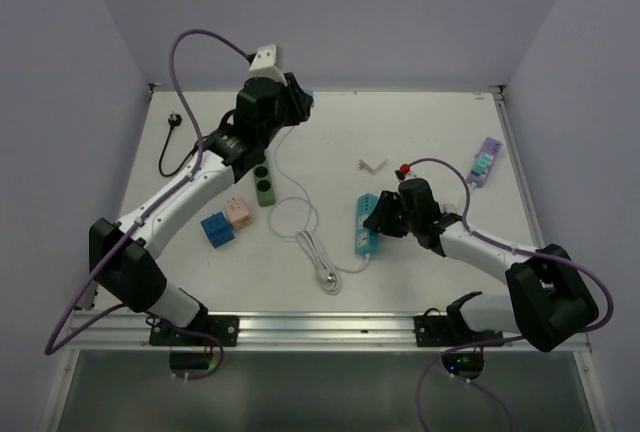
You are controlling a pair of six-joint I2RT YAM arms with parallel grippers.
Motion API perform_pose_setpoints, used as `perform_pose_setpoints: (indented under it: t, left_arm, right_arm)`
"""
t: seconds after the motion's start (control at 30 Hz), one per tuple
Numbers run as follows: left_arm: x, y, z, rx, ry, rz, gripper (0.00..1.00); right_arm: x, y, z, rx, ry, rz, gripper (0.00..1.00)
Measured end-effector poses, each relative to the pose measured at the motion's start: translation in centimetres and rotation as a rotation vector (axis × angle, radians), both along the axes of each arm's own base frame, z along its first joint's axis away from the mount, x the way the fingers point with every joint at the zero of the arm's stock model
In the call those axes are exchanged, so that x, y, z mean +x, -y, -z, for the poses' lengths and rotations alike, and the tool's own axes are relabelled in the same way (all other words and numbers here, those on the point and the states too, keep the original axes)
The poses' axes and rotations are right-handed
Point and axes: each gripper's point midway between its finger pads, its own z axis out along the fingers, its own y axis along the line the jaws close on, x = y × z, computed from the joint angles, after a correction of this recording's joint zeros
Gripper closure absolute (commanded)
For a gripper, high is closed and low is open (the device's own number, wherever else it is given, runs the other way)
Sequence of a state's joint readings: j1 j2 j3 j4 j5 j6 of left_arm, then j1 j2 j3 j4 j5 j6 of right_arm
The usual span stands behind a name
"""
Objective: Pull the plug off the socket
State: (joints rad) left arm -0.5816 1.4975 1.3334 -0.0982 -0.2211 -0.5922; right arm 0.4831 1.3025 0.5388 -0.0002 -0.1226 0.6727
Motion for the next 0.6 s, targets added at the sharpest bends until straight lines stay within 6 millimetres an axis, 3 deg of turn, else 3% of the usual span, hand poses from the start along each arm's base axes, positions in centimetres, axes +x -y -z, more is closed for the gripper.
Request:
perform_pose_setpoints:
  t: [0.2, 0.33, 0.4, 0.47, 0.6]
  left_arm:
    - [2.9, -0.9, -8.6, 0.064, 0.154, -0.022, 1.00]
    - [3.7, -0.9, -12.7, 0.056, 0.226, -0.015, 1.00]
    - [3.5, -0.7, -13.0, 0.050, 0.236, 0.005, 1.00]
    - [3.5, -0.3, -11.9, 0.052, 0.228, 0.026, 1.00]
    - [3.5, 0.6, -5.6, 0.097, 0.132, 0.076, 1.00]
  right_arm:
    - [-0.1, 0.9, 0.0, -0.010, 0.014, 0.030, 1.00]
    - [0.0, 1.0, 0.0, -0.009, 0.019, 0.034, 1.00]
    - [0.0, 1.0, 0.0, -0.008, 0.019, 0.034, 1.00]
    - [0.0, 1.0, 0.0, -0.008, 0.020, 0.034, 1.00]
    - [0.0, 0.9, 0.0, -0.003, 0.026, 0.032, 1.00]
